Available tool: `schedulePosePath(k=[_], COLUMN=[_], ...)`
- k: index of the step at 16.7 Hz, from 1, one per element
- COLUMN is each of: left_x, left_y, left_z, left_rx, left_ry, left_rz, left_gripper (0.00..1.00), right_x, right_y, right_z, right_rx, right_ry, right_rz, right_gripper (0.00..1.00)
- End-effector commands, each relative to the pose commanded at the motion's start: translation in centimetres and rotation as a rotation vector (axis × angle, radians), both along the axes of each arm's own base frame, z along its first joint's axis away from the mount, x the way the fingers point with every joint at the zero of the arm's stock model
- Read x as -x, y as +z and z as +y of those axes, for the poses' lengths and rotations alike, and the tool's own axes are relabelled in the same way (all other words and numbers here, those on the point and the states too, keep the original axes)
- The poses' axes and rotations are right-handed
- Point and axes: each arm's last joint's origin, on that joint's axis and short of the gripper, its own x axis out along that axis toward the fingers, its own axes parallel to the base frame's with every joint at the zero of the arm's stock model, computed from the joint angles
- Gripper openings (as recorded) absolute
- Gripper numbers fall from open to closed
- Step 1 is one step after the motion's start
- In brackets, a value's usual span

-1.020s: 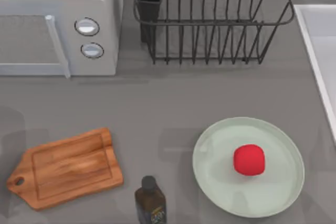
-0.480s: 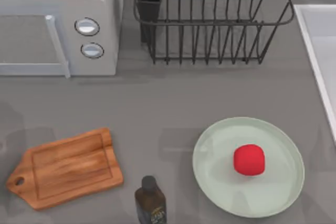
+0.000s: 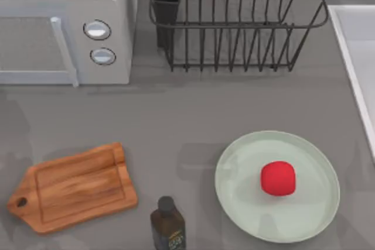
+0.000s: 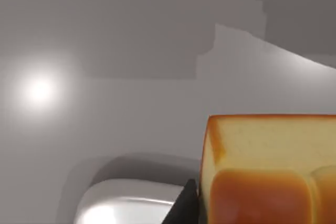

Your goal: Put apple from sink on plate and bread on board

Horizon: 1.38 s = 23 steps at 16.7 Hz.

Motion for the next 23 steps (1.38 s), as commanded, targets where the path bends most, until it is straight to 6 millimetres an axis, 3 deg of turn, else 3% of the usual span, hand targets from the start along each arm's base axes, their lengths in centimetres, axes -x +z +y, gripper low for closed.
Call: schedulePosePath(k=[2, 7, 11, 16, 23], left_x=[0.1, 0.1, 0.1, 0.1, 0.2], left_y=[0.9, 0.7, 0.5, -0.2, -1.4], left_z=[-0.1, 0.0, -0.7, -2.4, -6.0], left_rx=[-0.005, -0.004, 0.001, 0.014, 0.032], left_ry=[0.002, 0.009, 0.123, 0.435, 1.058], left_rz=[-0.014, -0.011, -0.013, -0.009, 0.015], left_gripper=[0.00, 0.00, 0.00, 0.00, 0.00], right_x=[0.0, 0.0, 0.0, 0.0, 0.0], right_y=[0.0, 0.0, 0.0, 0.0, 0.0], right_z=[0.0, 0.0, 0.0, 0.0, 0.0], right_rx=[0.000, 0.000, 0.000, 0.000, 0.000], right_ry=[0.000, 0.000, 0.000, 0.000, 0.000], right_rz=[0.000, 0.000, 0.000, 0.000, 0.000], right_gripper=[1.00, 1.00, 1.00, 1.00, 1.00])
